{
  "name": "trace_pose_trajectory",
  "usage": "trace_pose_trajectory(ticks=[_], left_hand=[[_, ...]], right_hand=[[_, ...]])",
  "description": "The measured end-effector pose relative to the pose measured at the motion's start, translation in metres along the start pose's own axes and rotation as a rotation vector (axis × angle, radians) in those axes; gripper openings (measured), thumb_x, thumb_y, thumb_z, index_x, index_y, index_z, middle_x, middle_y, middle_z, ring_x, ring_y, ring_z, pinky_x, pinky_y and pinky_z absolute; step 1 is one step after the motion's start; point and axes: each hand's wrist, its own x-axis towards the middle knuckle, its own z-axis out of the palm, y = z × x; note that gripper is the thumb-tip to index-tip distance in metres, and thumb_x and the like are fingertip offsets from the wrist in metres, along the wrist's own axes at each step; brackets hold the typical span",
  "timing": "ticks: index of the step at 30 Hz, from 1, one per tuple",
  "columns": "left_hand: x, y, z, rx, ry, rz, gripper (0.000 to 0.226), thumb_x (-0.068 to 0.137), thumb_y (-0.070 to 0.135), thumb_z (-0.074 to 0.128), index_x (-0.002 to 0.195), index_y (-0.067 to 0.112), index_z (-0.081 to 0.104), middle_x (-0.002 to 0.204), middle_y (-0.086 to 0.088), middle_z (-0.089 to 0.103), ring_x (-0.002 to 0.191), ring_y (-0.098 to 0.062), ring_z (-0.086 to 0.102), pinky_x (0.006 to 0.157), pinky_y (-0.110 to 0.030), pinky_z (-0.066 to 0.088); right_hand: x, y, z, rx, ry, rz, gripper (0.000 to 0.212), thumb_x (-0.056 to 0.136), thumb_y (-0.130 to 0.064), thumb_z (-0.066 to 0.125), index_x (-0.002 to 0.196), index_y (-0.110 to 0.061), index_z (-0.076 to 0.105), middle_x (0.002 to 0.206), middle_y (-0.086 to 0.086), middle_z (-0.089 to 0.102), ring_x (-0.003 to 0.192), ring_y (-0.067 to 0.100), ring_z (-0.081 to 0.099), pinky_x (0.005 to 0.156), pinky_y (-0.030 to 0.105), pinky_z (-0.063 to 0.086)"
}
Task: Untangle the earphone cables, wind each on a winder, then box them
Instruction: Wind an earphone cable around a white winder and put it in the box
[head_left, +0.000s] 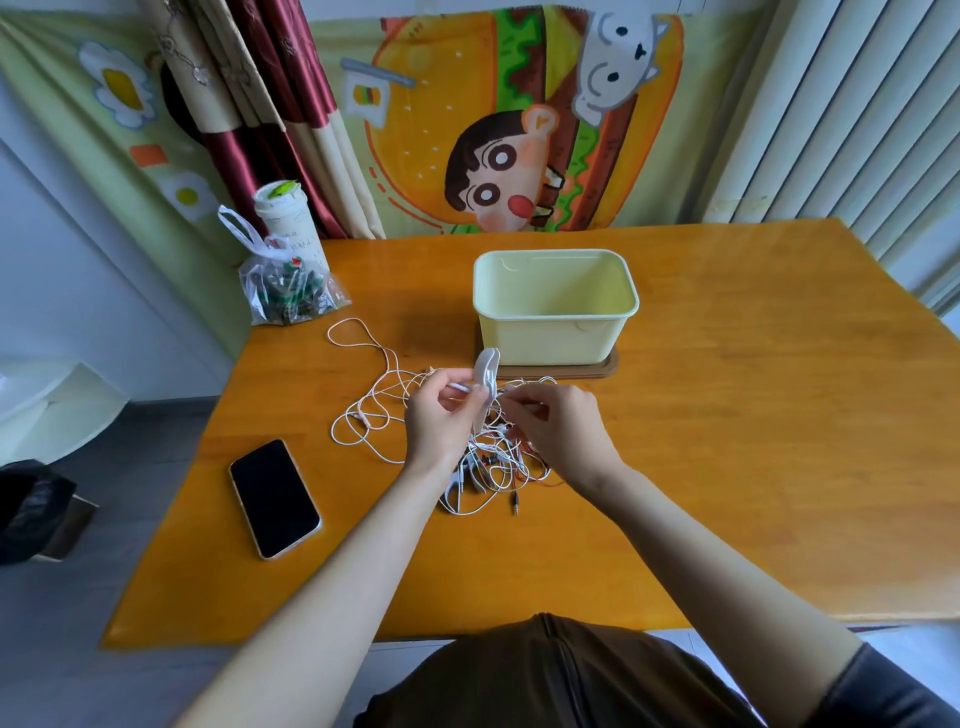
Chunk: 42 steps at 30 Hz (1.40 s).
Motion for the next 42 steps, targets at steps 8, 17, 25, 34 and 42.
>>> trace_pose_trajectory(ticks=[8, 17, 25, 34, 42], left_hand=[[-0.016, 0.007, 0.001, 0.061, -0.234, -0.008, 0.015, 0.095, 0.019, 0.054, 0.11, 0.024, 0.052, 0.102, -0.004, 0.064, 0.08, -0.018, 0.066, 0.07, -0.035, 0.056], [-0.024, 0.02, 0.003, -0.351, -0.346, -0.21, 0.025, 0.095, 0.018, 0.056, 0.116, 0.031, 0.055, 0.091, 0.002, 0.071, 0.077, -0.009, 0.068, 0.062, -0.025, 0.052], [-0.015, 0.024, -0.001, -0.192, -0.139, -0.115, 0.056, 0.078, 0.013, 0.077, 0.115, 0.03, 0.039, 0.093, -0.005, 0.071, 0.08, -0.011, 0.065, 0.078, -0.028, 0.049], [-0.014, 0.028, -0.002, -0.23, -0.21, -0.21, 0.012, 0.077, 0.013, 0.077, 0.083, 0.021, 0.069, 0.079, 0.006, 0.072, 0.072, 0.0, 0.064, 0.064, -0.015, 0.044], [-0.014, 0.031, -0.003, -0.264, -0.201, -0.212, 0.014, 0.079, 0.01, 0.074, 0.088, 0.02, 0.069, 0.087, 0.003, 0.073, 0.086, -0.009, 0.066, 0.075, -0.023, 0.044]], right_hand=[[0.003, -0.003, -0.004, 0.468, 0.026, 0.18, 0.006, 0.082, -0.014, 0.071, 0.08, -0.009, 0.068, 0.076, 0.01, 0.073, 0.073, 0.02, 0.071, 0.073, 0.034, 0.059], [0.004, -0.011, -0.013, 0.745, -0.024, 0.148, 0.007, 0.085, -0.001, 0.064, 0.089, -0.006, 0.067, 0.07, -0.001, 0.071, 0.065, 0.007, 0.066, 0.065, 0.018, 0.054], [0.006, -0.006, -0.008, 0.604, 0.104, 0.087, 0.022, 0.09, -0.003, 0.058, 0.086, -0.021, 0.069, 0.077, 0.0, 0.068, 0.066, 0.002, 0.059, 0.067, 0.016, 0.05], [0.01, -0.006, -0.009, 0.218, 0.205, -0.007, 0.01, 0.082, -0.01, 0.07, 0.089, -0.017, 0.068, 0.072, -0.016, 0.064, 0.067, -0.005, 0.059, 0.064, 0.011, 0.045], [0.008, -0.005, -0.006, 0.121, 0.226, -0.166, 0.011, 0.084, -0.009, 0.068, 0.093, -0.013, 0.074, 0.083, -0.007, 0.065, 0.076, 0.007, 0.063, 0.068, 0.01, 0.047]])
